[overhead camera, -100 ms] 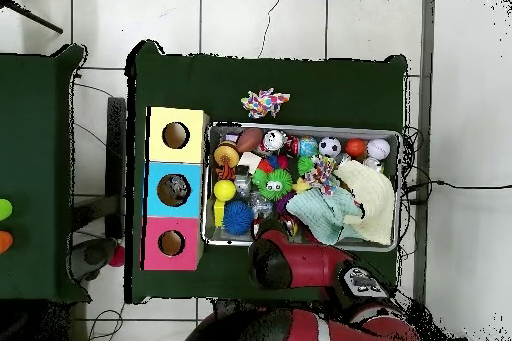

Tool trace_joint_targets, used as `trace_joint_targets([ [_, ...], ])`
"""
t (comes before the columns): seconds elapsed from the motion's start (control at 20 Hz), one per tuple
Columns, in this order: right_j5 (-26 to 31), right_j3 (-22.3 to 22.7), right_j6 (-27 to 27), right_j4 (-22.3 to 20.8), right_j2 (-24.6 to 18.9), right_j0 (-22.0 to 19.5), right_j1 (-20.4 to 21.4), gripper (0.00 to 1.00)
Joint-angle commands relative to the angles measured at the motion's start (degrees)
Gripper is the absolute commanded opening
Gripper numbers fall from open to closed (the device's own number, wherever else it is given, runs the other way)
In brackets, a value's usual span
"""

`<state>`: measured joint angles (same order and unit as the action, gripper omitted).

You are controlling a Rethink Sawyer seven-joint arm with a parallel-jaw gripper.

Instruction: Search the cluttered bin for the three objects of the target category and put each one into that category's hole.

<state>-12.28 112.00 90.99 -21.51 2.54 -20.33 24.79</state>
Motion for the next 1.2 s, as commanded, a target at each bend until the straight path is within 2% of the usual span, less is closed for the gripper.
trace_joint_targets([
  [0.05,0.7,-6.3,8.4,1.5,-2.1,-0.7,-4.0,1.00],
  [0.35,-1.5,-3.6,11.6,0.2,-10.5,-7.7,-4.2,1.00],
  [0.5,-1.8,-3.4,11.4,0.3,-11.4,-8.3,-4.4,1.00],
  [0.85,-2.4,-1.8,11.4,-1.0,-16.4,-12.4,-5.3,1.00],
  [1.0,-1.7,-1.2,11.3,-0.5,-17.5,-13.5,-5.4,1.00],
  [1.2,2.5,1.5,11.8,0.9,-22.2,-17.6,-5.6,1.00],
])
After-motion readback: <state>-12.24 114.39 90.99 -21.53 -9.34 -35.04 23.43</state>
